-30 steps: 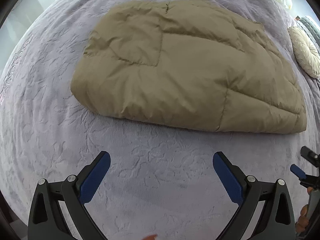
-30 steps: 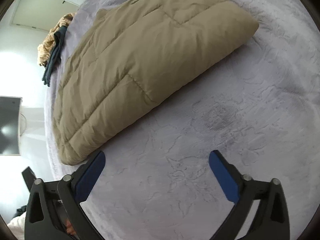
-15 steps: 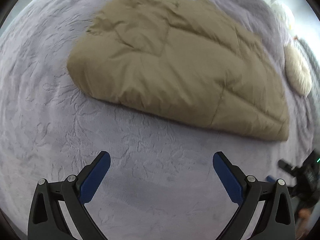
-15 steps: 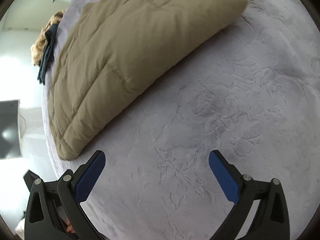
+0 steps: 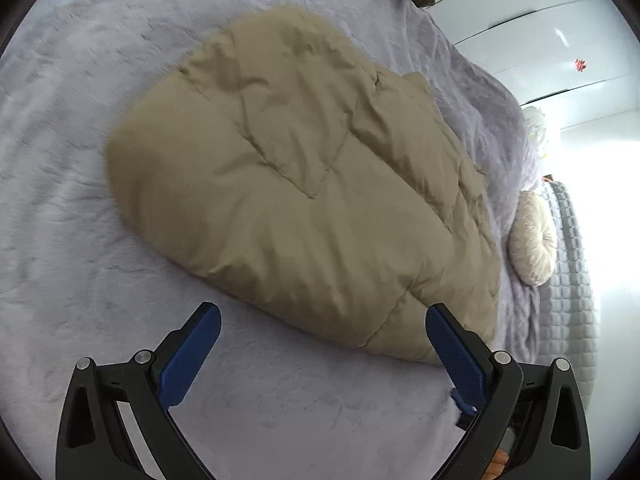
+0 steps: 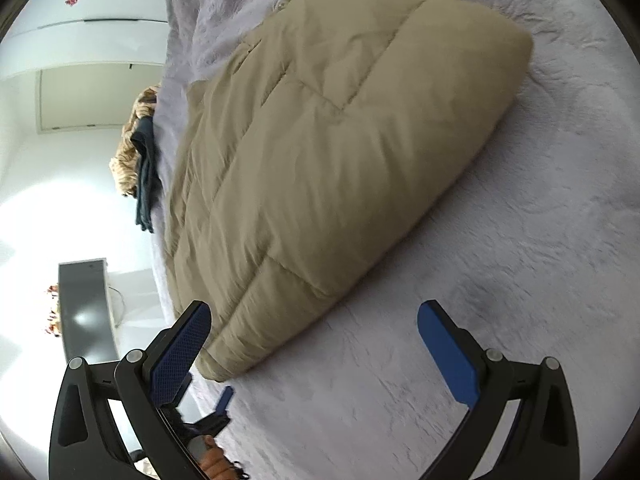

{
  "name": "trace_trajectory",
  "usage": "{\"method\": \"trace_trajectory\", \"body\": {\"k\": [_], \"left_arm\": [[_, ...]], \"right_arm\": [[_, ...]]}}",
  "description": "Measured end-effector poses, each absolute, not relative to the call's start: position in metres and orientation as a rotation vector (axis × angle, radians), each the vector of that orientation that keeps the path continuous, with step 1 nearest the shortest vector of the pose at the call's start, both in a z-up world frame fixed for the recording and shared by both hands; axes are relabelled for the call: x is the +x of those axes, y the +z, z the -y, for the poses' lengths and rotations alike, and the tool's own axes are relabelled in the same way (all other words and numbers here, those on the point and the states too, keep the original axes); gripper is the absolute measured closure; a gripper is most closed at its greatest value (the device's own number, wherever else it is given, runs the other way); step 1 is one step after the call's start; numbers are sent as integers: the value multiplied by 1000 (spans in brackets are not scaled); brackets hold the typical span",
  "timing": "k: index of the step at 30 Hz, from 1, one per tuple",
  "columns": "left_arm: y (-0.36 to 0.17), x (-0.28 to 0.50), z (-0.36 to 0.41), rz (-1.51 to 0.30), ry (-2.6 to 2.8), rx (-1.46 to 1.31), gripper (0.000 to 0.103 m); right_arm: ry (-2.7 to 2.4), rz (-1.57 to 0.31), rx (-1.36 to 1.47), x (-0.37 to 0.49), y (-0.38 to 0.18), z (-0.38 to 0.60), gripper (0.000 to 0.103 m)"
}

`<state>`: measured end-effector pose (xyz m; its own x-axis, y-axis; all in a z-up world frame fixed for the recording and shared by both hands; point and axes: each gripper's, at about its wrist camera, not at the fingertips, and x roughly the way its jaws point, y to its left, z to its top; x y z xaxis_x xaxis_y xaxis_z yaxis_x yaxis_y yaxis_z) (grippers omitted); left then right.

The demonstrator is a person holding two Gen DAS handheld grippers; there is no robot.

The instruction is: Fold large clothes

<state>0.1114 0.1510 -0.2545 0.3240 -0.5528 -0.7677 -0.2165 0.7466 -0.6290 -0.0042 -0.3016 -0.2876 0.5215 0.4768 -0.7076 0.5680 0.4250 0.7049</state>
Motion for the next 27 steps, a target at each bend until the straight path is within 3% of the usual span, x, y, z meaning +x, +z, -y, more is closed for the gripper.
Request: {"method": "trace_trajectory", "body": {"k": [19,20,21,22,23,24,26,27], "left_arm": [[-307,186,-109,-1150,-198,-878,1],[-306,187,-109,-1150,-188,-874,12],[-305,188,-110,-1148,-180,-867,37],[-305,190,-110,-1152,-199,-873,46],[-305,189,-115,-1150,-211,-887,56],[-302,189,-117,-1141,-222,-895,65],[-294,188,-117,-1130,-245,-878,72],[-289,187,-117,-1122,-252,-865,74]], "right_arm": [[112,-934,1473,58,-348,293,0],[107,-933,1479,59,-348,293,2],[94,-936,1488,58,-348,293,5],[76,-942,1494,56,-349,293,20],[47,-959,1497,54,-351,293,44],[15,-977,1514,51,-355,294,48],[19,-949,1560,46,-357,294,65],[29,-938,1564,44,-355,293,68]]}}
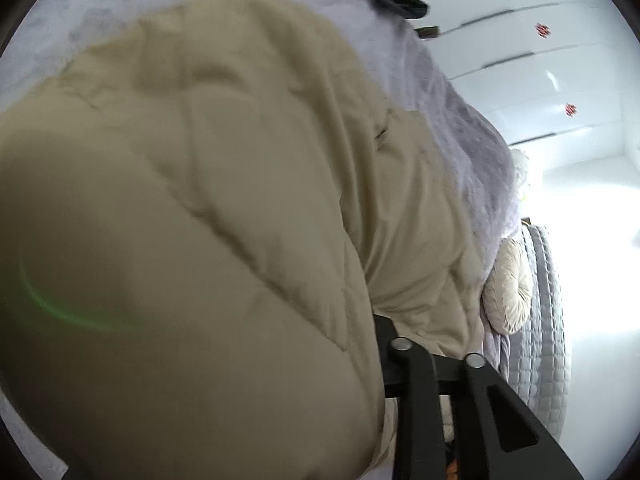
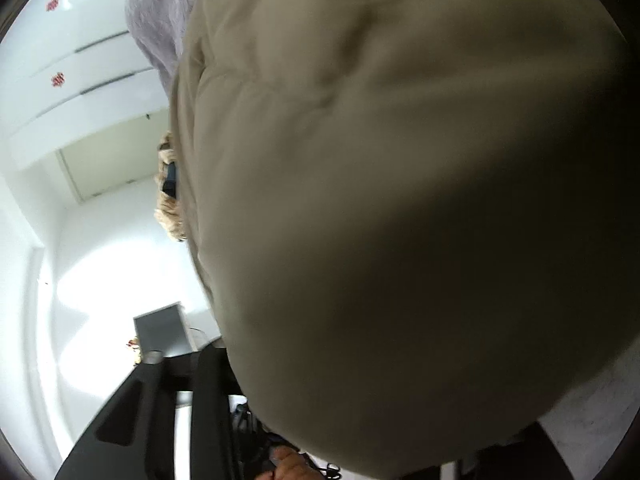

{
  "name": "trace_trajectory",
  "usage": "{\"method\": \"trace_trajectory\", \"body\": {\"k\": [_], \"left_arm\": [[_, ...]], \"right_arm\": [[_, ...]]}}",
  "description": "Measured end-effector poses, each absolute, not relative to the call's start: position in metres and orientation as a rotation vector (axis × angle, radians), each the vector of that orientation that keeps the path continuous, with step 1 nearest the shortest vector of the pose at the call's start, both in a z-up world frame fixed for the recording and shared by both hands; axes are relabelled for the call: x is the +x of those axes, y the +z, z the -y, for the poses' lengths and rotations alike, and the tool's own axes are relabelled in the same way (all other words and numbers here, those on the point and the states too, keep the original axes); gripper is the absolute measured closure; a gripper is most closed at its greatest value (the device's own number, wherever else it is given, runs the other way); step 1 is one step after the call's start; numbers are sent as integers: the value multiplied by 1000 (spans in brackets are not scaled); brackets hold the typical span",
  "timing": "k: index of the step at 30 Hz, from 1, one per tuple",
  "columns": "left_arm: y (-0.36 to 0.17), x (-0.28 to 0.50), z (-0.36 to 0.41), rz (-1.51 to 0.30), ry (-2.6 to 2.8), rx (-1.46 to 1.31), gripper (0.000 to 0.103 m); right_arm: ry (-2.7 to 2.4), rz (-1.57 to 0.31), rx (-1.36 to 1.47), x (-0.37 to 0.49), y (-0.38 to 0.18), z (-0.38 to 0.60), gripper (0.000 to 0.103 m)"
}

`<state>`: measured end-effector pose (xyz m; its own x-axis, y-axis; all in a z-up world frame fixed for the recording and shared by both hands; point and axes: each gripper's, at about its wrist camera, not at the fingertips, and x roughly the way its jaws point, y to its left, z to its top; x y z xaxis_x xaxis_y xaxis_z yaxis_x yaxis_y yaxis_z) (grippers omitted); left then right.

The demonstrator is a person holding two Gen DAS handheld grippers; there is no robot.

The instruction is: Fold large clothes

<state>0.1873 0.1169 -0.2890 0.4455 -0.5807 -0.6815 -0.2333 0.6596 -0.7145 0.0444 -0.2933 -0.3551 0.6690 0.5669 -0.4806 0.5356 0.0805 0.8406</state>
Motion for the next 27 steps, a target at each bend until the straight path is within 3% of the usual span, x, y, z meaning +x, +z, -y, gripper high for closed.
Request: {"method": "trace_trajectory", "body": {"k": [4,14,27], "left_arm": [[-264,180,-117,-1080,-299,-829,76],[-223,118,-143,-1077,-426,-811,76],[-264,-16,-187,-1315,-440,-872,76]], "right_arm": [[74,-922,1537,38,-338,290,77],[142,-951,1487,-26,-299,277,78],[116,-1027,1594,-174,-319,262,75]]}}
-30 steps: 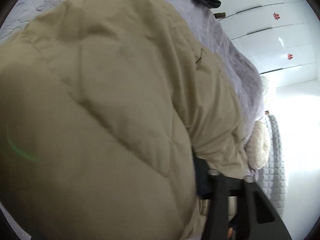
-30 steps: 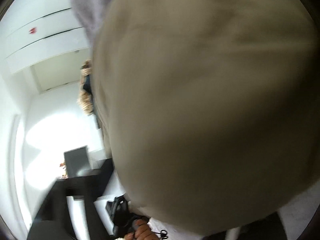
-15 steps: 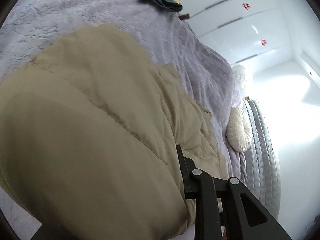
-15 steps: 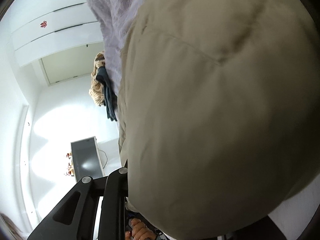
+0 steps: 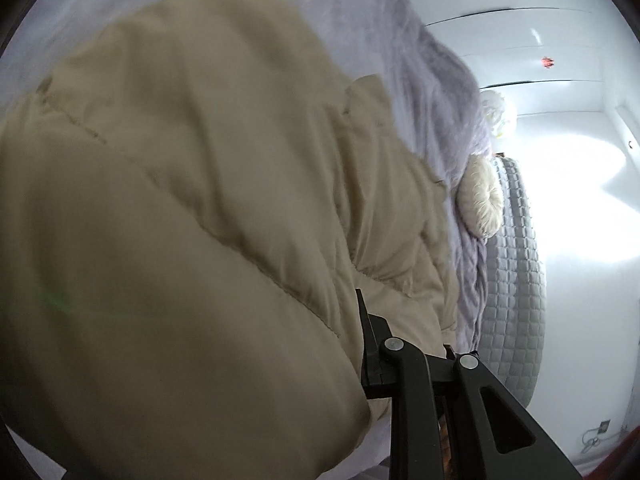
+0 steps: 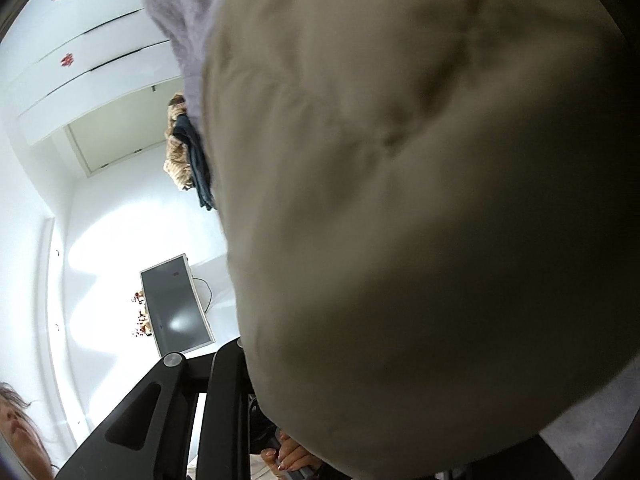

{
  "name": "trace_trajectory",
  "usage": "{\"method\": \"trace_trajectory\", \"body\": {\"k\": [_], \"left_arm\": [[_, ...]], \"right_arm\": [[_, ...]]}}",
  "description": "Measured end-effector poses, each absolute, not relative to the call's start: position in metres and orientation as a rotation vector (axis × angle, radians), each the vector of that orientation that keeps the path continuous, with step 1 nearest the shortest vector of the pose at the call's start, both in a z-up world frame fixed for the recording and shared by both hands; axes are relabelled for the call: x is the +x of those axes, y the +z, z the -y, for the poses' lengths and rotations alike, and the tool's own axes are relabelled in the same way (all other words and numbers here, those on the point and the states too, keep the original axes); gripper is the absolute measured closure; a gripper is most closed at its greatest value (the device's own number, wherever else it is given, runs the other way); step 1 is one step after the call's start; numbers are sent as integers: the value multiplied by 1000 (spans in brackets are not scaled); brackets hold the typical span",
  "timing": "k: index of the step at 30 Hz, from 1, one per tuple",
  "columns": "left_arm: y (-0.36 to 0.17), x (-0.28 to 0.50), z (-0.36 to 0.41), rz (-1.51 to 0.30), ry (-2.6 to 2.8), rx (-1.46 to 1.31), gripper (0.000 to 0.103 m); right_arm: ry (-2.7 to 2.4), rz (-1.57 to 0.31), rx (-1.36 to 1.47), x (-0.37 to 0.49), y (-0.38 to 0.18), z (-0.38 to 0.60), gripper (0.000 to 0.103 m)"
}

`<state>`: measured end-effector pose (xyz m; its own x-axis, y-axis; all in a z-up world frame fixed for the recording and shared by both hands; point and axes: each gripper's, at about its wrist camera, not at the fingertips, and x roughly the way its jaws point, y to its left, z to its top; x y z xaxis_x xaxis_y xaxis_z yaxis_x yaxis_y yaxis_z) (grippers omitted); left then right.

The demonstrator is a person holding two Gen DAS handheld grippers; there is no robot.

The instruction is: Fold large clothes

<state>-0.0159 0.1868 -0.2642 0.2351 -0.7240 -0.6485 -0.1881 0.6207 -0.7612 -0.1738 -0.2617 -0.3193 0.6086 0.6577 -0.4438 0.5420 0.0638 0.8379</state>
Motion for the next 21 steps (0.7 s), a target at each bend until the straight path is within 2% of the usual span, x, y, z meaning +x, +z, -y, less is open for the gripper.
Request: {"method": "trace_trajectory", "body": {"k": [2,4,6,8,10,13,21], "left_arm": [[-276,-23,-190,-1340,-423,-862,75],[-282,-26,-191,-1367,-398,-840,67],[-283,-29,-193,-1397,-357,-799,45],[-277,-31,-194,-1417,-333,-725,40],[-269,-31,-194,-1456,-306,-639,29],[-258,-32,-192,-1499,-315,-509,29],[-213,-40,-181,-1535,-367,-260,29]], "right_arm": [[91,-1037,1623,-176,-329,264,69],[70,-1041,1649,-179,-334,265,66],[54,-1057,1638,-181,-332,267,63],[33,-1078,1625,-183,-326,268,55],[17,-1096,1617,-185,-320,270,48],[-22,-1128,1608,-189,-313,269,35],[-121,-1264,1430,-198,-271,260,33]]}}
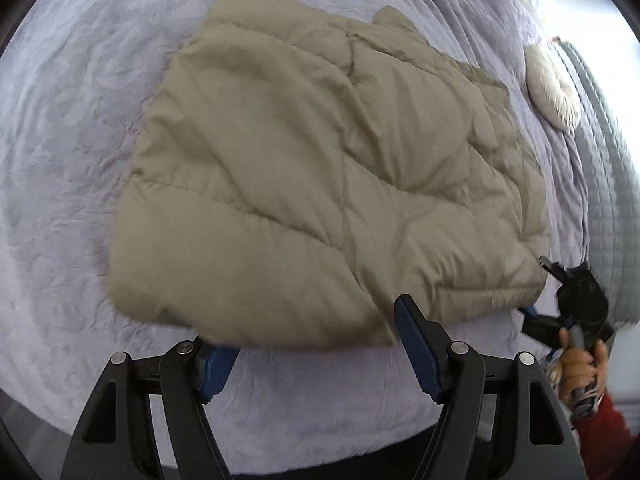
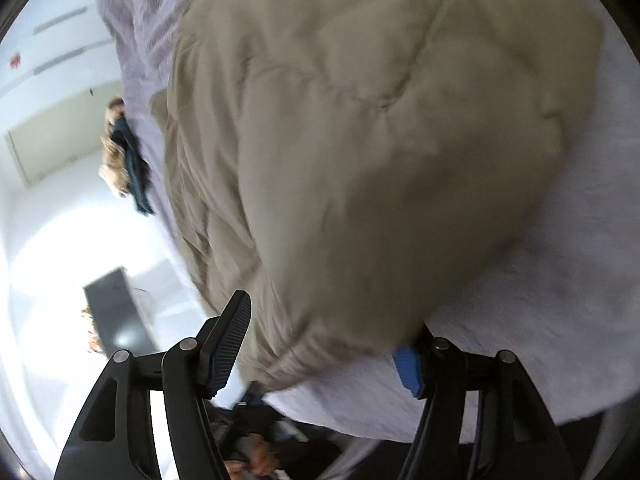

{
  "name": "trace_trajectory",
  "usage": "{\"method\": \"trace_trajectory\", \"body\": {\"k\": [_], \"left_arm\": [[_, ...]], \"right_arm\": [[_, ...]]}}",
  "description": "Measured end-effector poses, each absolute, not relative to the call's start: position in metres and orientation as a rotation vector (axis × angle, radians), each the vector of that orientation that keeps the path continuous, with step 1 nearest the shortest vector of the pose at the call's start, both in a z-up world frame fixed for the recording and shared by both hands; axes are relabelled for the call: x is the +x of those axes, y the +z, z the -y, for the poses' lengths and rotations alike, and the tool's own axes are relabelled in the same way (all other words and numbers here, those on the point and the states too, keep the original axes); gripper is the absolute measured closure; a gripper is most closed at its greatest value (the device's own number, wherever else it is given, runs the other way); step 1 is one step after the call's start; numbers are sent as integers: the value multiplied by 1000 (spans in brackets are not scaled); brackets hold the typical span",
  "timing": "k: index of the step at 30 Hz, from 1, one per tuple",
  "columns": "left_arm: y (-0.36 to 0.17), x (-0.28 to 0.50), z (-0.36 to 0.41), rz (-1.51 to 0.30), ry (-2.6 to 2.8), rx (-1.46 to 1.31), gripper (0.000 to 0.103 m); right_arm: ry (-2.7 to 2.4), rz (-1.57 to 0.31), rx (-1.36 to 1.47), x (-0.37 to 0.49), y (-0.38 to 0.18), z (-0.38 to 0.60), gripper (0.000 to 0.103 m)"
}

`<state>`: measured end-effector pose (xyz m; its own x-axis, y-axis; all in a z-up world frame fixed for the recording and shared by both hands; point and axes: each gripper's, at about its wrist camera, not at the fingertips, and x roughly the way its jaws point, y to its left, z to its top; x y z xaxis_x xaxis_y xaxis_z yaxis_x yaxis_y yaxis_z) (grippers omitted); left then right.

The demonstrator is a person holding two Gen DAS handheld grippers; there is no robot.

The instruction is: Fold large clothes

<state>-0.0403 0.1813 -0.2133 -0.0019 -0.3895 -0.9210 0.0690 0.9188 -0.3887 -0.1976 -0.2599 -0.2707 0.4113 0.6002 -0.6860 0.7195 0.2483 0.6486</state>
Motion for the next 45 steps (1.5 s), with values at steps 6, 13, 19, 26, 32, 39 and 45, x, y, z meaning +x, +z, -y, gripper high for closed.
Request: {"method": "trace_trajectory", "body": {"k": [6,13,19,26,32,39,45], "left_arm": [[-182,-49,-180,-1539,-375,-164,29],[-152,-45,-187,-1476,-360,-133,29],[-152,-28,-177,-1457,-307,-98,29],[-156,-14,-176,-1440,-279,-125,16],[-163,-7,-175,-1429,-289,-127,0],[-170,5,-181,-1423,-274,-104,0],[-175,18,-193,-1390,-260,-73,0]], "right_arm": [[-220,-1289,1256,-196,-230,243,33],[-306,-1230,1093,-185,-152,239,33],[-236,-1294,897,-150,-144,215,33],[-168,-1402,815,-121,-154,170,33],[-138,-1446,779,-112,-168,144,33],[-123,-1473,678,-96,-174,125,33],[-120,-1487,604,-87,-179,114,33]]}}
